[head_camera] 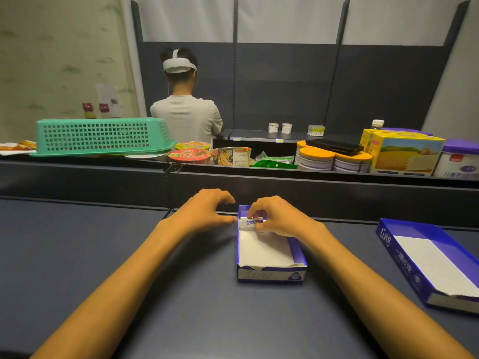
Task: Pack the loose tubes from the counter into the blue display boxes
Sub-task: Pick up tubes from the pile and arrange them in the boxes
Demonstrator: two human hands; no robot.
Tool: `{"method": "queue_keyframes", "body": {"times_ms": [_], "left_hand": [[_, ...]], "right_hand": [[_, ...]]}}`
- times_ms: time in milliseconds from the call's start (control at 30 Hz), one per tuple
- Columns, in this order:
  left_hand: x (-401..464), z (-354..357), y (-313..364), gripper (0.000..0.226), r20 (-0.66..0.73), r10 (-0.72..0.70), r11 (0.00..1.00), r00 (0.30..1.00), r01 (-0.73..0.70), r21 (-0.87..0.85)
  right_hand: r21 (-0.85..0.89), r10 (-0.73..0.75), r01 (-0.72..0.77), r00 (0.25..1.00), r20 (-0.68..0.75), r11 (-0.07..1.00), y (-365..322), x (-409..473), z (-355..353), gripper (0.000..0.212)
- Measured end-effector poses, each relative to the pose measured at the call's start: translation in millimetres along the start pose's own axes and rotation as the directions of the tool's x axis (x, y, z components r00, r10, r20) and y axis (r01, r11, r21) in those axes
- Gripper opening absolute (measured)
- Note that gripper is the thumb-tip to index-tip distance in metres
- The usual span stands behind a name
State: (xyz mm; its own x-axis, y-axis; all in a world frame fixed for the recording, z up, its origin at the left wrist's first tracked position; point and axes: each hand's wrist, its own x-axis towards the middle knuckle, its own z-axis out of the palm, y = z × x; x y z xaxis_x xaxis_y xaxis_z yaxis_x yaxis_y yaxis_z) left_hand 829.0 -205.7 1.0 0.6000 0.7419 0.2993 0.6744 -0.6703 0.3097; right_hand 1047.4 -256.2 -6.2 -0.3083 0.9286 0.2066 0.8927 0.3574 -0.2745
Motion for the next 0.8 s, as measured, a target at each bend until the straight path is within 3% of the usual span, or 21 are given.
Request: {"method": "queue_keyframes", "body": {"times_ms": [800], "left_hand": [[-6.4, -2.0, -2.6, 0.050, 0.027, -0.033, 0.999, 0.999, 0.032, 0.033]], "right_hand": [[-0.187, 0.042, -0.043, 0.999, -0.008, 0.981, -4.4, 1.4, 6.8, 0.031]]}}
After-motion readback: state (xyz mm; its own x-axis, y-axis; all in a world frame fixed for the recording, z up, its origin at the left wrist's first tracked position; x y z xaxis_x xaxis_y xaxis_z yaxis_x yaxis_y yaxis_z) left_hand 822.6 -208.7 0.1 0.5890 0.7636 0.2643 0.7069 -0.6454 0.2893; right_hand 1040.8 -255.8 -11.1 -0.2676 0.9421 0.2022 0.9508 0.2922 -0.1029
